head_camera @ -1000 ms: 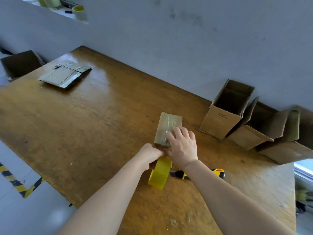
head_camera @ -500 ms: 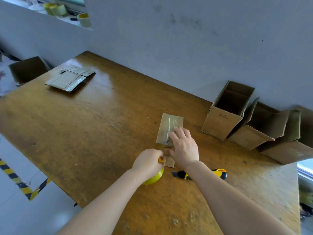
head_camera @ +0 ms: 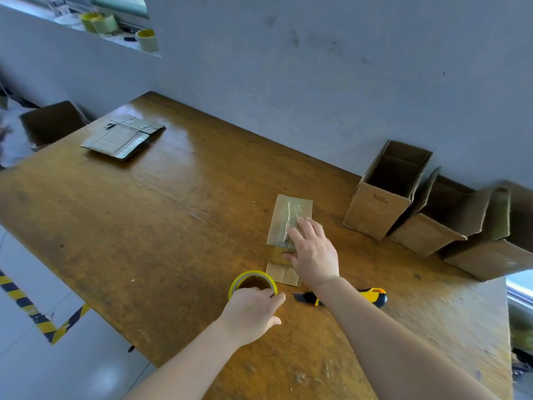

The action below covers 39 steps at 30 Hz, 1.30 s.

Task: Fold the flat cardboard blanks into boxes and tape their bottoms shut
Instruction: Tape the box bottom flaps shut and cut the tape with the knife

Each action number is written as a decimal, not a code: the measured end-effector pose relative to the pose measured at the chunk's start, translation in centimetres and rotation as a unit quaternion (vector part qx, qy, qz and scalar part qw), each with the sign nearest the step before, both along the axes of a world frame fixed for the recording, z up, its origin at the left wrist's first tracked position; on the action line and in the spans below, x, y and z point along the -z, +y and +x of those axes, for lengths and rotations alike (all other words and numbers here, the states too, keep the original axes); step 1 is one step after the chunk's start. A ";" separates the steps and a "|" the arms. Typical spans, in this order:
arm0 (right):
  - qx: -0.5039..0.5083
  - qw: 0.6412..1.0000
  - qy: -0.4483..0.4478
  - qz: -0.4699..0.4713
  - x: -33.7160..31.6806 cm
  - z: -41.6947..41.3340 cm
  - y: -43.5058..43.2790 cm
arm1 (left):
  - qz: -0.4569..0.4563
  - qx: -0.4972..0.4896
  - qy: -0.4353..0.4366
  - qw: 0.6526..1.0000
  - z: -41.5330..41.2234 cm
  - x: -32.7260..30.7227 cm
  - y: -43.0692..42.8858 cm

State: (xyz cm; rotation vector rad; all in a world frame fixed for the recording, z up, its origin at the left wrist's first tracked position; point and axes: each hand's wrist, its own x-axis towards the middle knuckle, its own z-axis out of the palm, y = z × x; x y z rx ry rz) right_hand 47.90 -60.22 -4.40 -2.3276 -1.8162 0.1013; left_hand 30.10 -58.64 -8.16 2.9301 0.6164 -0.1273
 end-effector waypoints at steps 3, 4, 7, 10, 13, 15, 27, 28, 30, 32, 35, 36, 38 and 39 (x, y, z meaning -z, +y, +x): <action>0.001 1.000 0.003 0.008 0.2 0.1 0.0 | 0.032 0.025 -0.013 0.999 -0.2 0.2 0.4; 0.001 1.000 0.005 0.010 0.2 0.1 0.1 | 0.035 0.030 -0.014 0.999 -0.2 0.4 0.5; 0.002 1.000 0.011 0.013 0.3 0.1 0.1 | 0.033 0.030 -0.023 0.999 -0.4 0.5 0.5; 0.001 1.000 0.019 0.014 0.3 0.2 0.1 | 0.047 -0.004 -0.087 0.995 -0.5 -0.1 0.6; -0.001 0.999 0.034 0.021 0.1 0.4 0.1 | 0.028 -0.127 -0.219 0.967 0.5 -1.5 1.9; -0.005 0.999 0.045 0.029 0.0 0.6 0.0 | -0.008 -0.201 -0.250 0.947 1.5 -2.2 3.4; 0.039 0.994 0.104 0.007 2.2 0.7 -1.2 | -0.055 -0.146 -0.112 0.981 4.8 -0.3 7.3; 0.043 0.993 0.112 0.008 2.4 0.7 -1.2 | -0.051 -0.145 -0.111 0.982 4.8 -0.2 7.3; 0.050 0.990 0.130 0.012 2.6 0.8 -1.3 | -0.050 -0.144 -0.115 0.982 4.9 -0.1 7.2; 0.050 0.988 0.146 0.021 2.6 1.1 -1.3 | -0.046 -0.139 -0.115 0.983 4.8 -0.1 7.3; 0.040 0.989 0.142 0.026 2.5 1.4 -1.4 | -0.036 -0.138 -0.111 0.984 4.6 -0.1 7.3; 0.044 0.989 0.138 0.023 2.5 1.3 -1.4 | -0.033 -0.142 -0.113 0.983 4.7 -0.1 7.3; 0.053 0.989 0.139 0.018 2.4 1.0 -1.3 | -0.046 -0.161 -0.126 0.978 4.8 -0.1 7.0; 0.049 0.988 0.146 0.016 2.4 0.9 -1.3 | -0.062 -0.172 -0.138 0.973 4.9 -0.2 6.8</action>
